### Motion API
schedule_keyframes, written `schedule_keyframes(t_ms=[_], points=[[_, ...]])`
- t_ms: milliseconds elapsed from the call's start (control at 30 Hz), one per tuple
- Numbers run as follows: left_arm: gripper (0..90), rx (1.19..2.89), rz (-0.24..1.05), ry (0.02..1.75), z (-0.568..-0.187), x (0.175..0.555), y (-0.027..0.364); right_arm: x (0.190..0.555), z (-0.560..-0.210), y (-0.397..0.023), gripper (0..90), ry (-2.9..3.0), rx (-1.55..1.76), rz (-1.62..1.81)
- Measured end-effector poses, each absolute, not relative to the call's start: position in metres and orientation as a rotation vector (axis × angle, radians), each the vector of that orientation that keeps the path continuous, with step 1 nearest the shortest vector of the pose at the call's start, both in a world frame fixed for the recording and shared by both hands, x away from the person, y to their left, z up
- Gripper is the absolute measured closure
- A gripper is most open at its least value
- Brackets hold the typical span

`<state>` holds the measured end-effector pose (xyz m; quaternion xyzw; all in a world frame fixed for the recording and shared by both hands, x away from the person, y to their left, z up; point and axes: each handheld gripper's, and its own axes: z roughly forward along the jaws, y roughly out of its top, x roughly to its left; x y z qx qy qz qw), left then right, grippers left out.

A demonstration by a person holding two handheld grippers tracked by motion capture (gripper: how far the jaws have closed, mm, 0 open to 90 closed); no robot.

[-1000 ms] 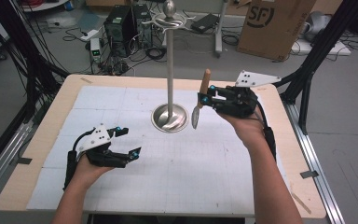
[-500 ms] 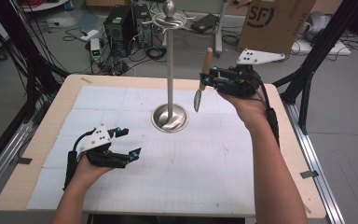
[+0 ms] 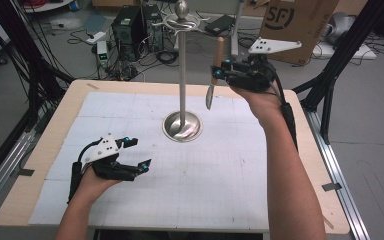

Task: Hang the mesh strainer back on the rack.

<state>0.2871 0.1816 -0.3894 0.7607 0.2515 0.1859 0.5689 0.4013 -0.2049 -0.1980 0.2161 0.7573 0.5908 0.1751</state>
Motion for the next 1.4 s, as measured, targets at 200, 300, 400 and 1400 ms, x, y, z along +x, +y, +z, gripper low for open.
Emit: schedule_keyframes(t_ms=[200, 300, 400, 1400], points=[[17.2, 1.769, 0.445, 0.598, -0.388, 0.287, 0.186, 0.404, -0.191, -0.196, 69.1, 2.151, 0.592, 1.667], [17.2, 1.768, 0.45, 0.596, -0.387, 0.287, 0.186, 0.406, -0.188, -0.192, 69.1, 2.151, 0.591, 1.66], [17.2, 1.769, 0.448, 0.594, -0.387, 0.287, 0.186, 0.408, -0.184, -0.188, 69.1, 2.147, 0.588, 1.657], [17.2, 1.772, 0.43, 0.584, -0.387, 0.286, 0.185, 0.431, -0.181, -0.174, 69.2, 2.132, 0.674, 1.593]])
